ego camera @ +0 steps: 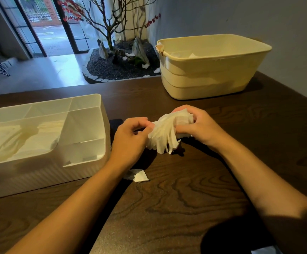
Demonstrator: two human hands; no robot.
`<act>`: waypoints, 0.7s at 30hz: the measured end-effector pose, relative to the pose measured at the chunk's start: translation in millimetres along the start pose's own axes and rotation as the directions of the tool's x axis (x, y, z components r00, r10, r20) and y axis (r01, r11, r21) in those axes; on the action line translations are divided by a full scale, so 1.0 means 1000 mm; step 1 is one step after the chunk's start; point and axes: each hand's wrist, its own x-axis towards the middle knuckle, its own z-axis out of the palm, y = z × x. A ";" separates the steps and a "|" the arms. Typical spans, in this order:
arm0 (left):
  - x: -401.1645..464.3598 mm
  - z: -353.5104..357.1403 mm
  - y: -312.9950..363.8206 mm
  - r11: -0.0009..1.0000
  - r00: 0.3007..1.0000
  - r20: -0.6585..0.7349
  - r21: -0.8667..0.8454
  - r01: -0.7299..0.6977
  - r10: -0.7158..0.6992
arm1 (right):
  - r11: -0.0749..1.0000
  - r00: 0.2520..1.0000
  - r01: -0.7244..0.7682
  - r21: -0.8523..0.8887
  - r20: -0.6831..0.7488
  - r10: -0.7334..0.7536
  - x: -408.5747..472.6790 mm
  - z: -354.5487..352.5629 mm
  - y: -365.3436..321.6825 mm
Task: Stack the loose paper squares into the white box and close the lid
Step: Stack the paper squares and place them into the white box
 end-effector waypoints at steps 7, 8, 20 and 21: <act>-0.001 -0.004 0.013 0.988 0.994 0.107 -0.153 -0.012 0.028 | 0.998 0.999 0.053 0.029 -0.003 -0.053 -0.002 -0.002 -0.008; -0.004 -0.004 0.017 0.984 0.989 0.148 -0.176 -0.001 0.027 | 0.997 0.997 0.068 0.031 0.022 -0.068 -0.004 -0.001 -0.010; -0.001 -0.005 0.034 0.959 0.827 0.539 -0.110 0.260 -0.162 | 0.870 0.999 -0.053 0.490 0.025 0.046 -0.010 0.002 -0.027; -0.002 -0.004 0.033 0.952 0.827 0.536 -0.132 0.277 -0.167 | 0.860 0.998 -0.060 0.507 0.006 0.066 -0.010 0.004 -0.027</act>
